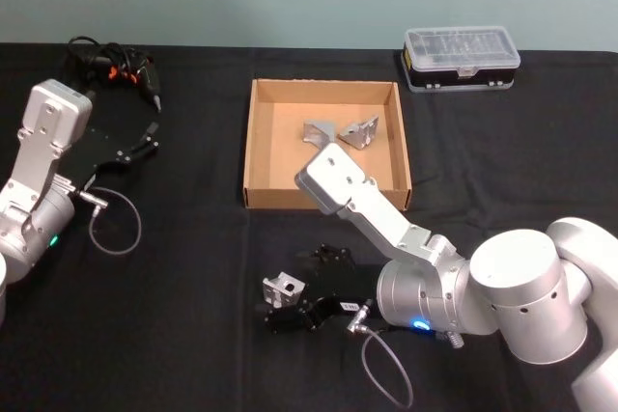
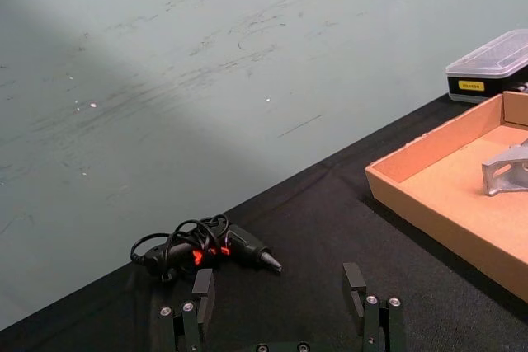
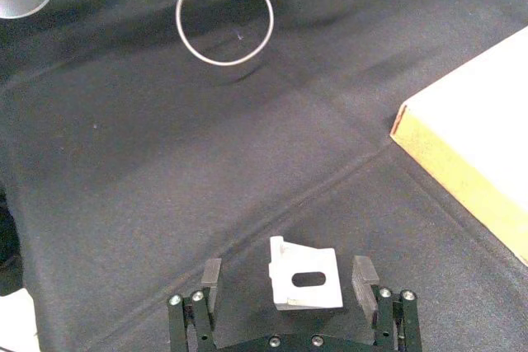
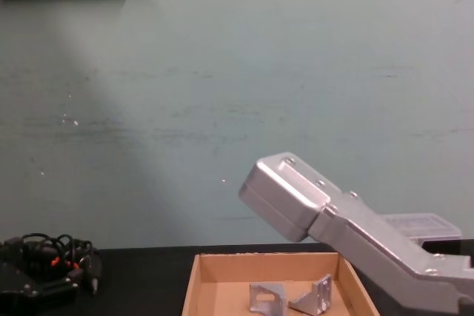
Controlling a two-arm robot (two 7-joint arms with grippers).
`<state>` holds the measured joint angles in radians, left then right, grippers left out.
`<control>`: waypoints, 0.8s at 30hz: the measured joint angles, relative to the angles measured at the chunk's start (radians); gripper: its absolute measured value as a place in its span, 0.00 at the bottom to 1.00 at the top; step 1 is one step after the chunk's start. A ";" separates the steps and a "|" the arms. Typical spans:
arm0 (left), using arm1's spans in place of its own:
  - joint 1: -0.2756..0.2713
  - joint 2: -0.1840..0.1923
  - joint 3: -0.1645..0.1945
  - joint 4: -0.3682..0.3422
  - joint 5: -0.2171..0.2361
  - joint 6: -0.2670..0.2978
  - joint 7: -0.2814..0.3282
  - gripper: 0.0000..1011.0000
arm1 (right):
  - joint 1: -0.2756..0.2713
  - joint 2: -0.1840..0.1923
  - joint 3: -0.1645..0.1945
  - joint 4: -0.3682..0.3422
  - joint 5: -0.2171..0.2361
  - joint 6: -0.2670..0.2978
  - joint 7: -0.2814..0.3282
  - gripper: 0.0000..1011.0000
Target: Use one hand to pick up the angle iron from the table and place it into the box.
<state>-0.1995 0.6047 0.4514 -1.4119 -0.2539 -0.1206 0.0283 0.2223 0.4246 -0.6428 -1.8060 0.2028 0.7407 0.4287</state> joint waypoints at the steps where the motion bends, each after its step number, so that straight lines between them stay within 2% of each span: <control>1: 0.000 0.000 0.000 0.000 0.000 0.000 0.000 1.00 | 0.000 -0.002 0.000 0.003 -0.003 0.001 0.000 0.99; 14: 0.000 0.000 0.000 0.000 0.000 0.000 0.000 1.00 | 0.000 -0.002 0.001 0.003 -0.004 0.001 -0.001 0.99; 19: 0.000 0.000 0.000 0.000 0.000 0.000 0.000 1.00 | 0.000 -0.002 0.001 0.002 -0.003 0.001 0.000 0.90; 24: 0.000 0.000 0.000 0.000 0.000 0.000 0.000 1.00 | 0.000 -0.001 0.001 0.001 -0.002 0.001 0.000 0.74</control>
<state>-0.1995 0.6046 0.4514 -1.4119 -0.2539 -0.1206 0.0283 0.2226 0.4233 -0.6422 -1.8048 0.2007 0.7419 0.4283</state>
